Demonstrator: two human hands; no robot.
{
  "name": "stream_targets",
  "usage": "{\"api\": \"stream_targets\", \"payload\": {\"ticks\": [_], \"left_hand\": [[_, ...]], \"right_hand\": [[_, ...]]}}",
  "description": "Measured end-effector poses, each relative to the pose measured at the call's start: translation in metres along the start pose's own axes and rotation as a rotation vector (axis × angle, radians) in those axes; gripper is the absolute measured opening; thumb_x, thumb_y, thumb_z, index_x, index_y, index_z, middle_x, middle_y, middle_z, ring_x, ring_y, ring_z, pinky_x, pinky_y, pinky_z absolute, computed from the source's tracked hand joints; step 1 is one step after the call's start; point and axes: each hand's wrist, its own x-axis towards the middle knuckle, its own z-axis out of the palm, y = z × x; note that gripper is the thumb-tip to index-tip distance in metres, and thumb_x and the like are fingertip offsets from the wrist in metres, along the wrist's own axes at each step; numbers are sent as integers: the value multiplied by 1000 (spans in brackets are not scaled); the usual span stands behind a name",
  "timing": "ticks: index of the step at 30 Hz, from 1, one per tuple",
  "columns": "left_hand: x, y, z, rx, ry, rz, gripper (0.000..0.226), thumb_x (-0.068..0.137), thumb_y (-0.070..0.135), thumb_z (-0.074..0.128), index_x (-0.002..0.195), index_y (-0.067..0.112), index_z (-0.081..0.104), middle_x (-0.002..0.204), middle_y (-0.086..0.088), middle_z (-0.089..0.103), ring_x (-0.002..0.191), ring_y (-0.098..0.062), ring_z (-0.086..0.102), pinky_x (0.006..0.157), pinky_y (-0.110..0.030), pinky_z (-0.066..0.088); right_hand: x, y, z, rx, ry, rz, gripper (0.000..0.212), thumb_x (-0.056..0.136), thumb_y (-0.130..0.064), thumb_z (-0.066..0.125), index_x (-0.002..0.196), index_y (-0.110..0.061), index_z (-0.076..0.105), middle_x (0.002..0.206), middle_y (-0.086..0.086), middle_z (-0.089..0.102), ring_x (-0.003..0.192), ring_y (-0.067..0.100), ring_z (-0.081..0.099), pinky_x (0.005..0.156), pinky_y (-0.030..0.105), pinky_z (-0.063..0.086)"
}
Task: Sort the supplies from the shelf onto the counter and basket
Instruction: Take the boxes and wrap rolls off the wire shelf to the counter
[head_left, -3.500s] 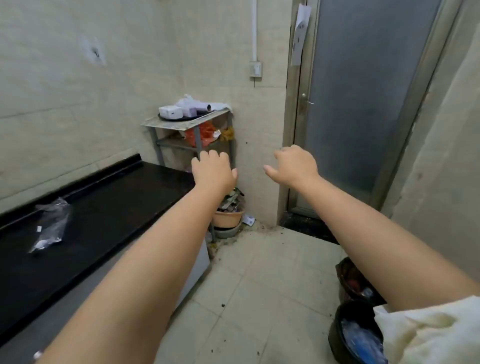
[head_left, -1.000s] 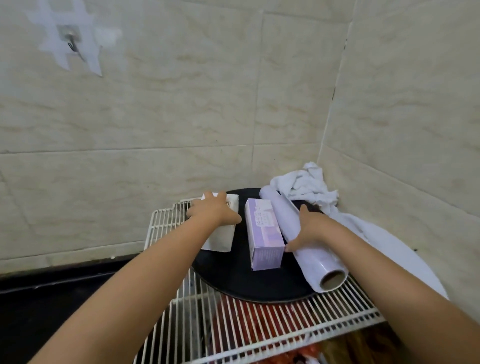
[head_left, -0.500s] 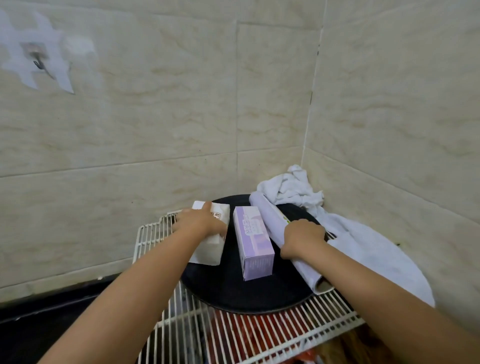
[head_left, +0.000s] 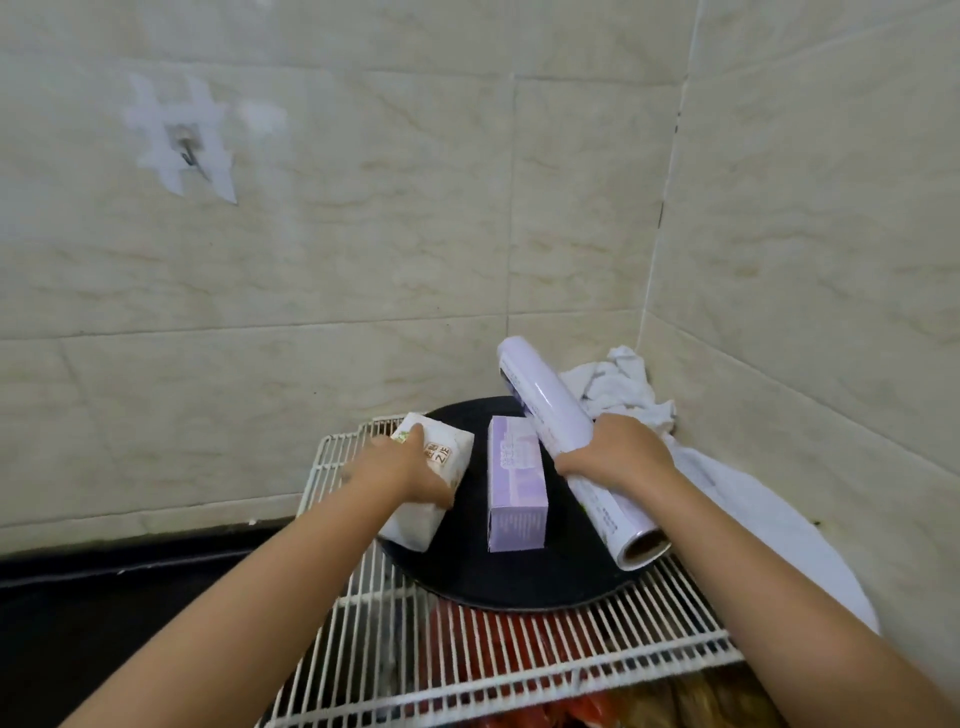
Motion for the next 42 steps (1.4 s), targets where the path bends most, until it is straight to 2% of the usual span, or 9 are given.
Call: {"api": "stream_targets", "payload": {"ticks": [4,7,9,15,21,26,30,36,42], "left_hand": [[-9,7,-3,32,32,-31,101,69,45,69,148,29,8,141,-18,39,128,-35,42,104,-46,42],[-22,14,1,138,199,-11,89,70,40,67,144,27,19,131,-17,46,121,-34,48,99,-41,46],[-28,14,0,192,297,3,89,73,42,66,145,27,16,129,-17,43,120,-33,46,97,-40,42],[-62,-43,-21,-91,430,-96,95,72,47,66,147,29,11,127,-19,44,119,-34,41,98,-40,40],[-128,-136,-15,-208,491,-316,95,70,43,70,146,30,13,124,-19,44,117,-36,40,92,-39,41],[-192,-235,7,-223,489,-551,95,67,43,70,143,34,14,122,-16,42,117,-34,39,91,-40,41],[-250,-329,30,-258,465,-749,96,68,43,70,145,34,12,125,-15,41,119,-32,40,92,-40,42],[-329,-463,67,-304,414,-909,96,69,42,70,145,34,12,123,-15,41,115,-31,40,91,-39,42],[-364,-560,100,-347,346,-913,94,69,44,69,144,33,14,122,-15,43,116,-32,42,90,-40,44]], "right_hand": [[-6,-7,-3,8,-11,-69,34,66,-39,68,80,-16,47,61,-6,44,58,15,49,44,22,32],[-11,-14,-8,-1,-16,-125,36,67,-40,68,79,-17,44,60,-6,42,53,11,45,43,22,30],[-13,-18,-9,10,-15,-152,37,67,-40,68,79,-16,43,60,-6,41,51,9,42,43,22,29],[-28,-53,0,125,-14,-285,32,64,-40,68,75,-18,47,58,-8,43,51,6,42,43,22,28],[-75,-144,40,140,-123,-495,35,66,-41,67,58,-20,39,54,-6,41,51,17,41,55,28,32],[-138,-230,108,141,-245,-672,31,66,-40,66,76,-18,46,63,-2,48,66,26,48,65,28,34],[-208,-304,171,191,-403,-795,33,69,-38,66,84,-15,47,78,2,53,65,23,49,45,23,27],[-323,-395,262,200,-620,-790,37,74,-36,64,96,-9,50,85,3,52,67,20,51,43,23,29],[-382,-434,330,158,-666,-728,40,74,-36,63,98,-7,50,86,3,51,74,24,52,61,30,41]]}}
